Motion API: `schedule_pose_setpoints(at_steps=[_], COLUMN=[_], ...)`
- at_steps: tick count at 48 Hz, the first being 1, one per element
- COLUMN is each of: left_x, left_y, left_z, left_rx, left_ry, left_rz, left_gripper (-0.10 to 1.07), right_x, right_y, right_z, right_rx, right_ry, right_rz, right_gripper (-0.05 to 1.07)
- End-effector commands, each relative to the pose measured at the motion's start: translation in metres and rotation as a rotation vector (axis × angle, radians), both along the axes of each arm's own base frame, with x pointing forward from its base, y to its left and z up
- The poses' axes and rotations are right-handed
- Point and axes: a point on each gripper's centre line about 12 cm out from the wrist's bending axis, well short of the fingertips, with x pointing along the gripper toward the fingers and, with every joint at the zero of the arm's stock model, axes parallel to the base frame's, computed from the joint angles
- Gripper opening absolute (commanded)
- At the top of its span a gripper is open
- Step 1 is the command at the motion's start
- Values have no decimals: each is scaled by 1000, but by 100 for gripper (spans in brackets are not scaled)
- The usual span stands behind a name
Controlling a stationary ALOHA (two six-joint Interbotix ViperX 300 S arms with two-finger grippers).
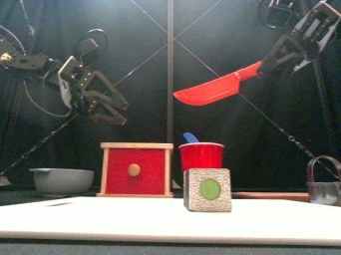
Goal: Grab knife with other arm
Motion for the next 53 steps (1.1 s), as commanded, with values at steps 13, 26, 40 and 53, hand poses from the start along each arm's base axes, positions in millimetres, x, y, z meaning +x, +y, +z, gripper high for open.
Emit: schedule_pose_setpoints(at_steps=[13,26,40,53], left_x=[27,65,86,86], left_y=[-15,-19,-22,-23], left_z=[26,11,-4,-3], left_rx=[24,42,51,48], left_ry=[-138,-134,-79,-80], left_rz=[-68,-107,-131,-132], left_gripper=[103,103,103,89], right_x=[13,32,44,45], right_y=[-2,6,10,13], right_z=[-9,-10,-10,-9], right_rx=[-5,-28,-30,-28], right_ry=[-15,-47,-68,-70], right_rz=[-14,21,31,40], right_gripper=[38,38,38,37])
